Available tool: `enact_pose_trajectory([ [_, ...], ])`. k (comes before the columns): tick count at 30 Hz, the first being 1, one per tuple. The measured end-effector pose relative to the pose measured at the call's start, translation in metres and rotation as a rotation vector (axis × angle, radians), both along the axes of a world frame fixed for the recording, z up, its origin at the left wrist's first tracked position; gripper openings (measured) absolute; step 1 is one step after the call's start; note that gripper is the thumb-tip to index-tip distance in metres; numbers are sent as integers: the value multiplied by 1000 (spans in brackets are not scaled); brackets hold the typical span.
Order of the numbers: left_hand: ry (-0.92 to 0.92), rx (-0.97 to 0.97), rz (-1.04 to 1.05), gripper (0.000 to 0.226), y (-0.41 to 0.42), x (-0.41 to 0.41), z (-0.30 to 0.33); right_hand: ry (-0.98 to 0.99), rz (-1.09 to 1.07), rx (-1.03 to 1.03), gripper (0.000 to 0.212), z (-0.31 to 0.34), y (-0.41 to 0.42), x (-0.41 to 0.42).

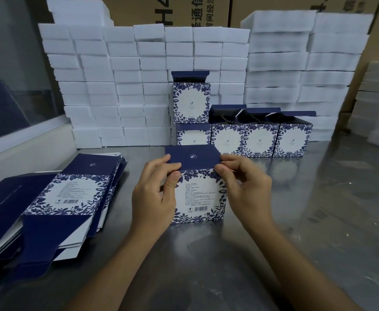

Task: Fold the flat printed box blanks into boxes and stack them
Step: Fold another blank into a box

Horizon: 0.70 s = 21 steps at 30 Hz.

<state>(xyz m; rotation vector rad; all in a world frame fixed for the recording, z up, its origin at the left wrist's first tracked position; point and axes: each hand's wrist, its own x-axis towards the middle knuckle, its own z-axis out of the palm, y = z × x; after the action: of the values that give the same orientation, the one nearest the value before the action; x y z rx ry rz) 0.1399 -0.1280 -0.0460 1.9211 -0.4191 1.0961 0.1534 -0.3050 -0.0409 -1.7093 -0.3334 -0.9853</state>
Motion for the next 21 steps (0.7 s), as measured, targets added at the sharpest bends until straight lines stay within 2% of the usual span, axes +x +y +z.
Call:
enact_pose_trajectory([
  [4, 4, -13, -16, 22, 0, -2, 0, 79, 80, 143, 22, -1, -4, 1],
  [7, 20, -30, -51, 19, 4, -2, 0, 210, 171, 306, 18, 0, -7, 1],
  [9, 30, -46, -63, 19, 7, 0, 0, 269, 186, 308, 21, -1, -9, 2],
  [11, 29, -59, -43, 22, 9, 0, 0, 317, 224, 299, 48, -2, -11, 2],
  [14, 53, -69, -34, 25, 13, 0, 0, 393, 272, 232, 103, -5, -13, 1],
  [15, 83, -53, -51, 29, 13, 0, 0, 410, 293, 214, 116, -6, -12, 0],
  [17, 132, 47, -68, 52, 11, -3, 0, 418, 360, 228, 126, -7, -8, -3],
  [19, 136, 142, -48, 75, 7, -4, -2, 393, 382, 225, 123, -7, -3, -6],
  [21, 161, 157, -45, 83, 3, -5, -4, 354, 351, 200, 118, -8, 1, -7],
])
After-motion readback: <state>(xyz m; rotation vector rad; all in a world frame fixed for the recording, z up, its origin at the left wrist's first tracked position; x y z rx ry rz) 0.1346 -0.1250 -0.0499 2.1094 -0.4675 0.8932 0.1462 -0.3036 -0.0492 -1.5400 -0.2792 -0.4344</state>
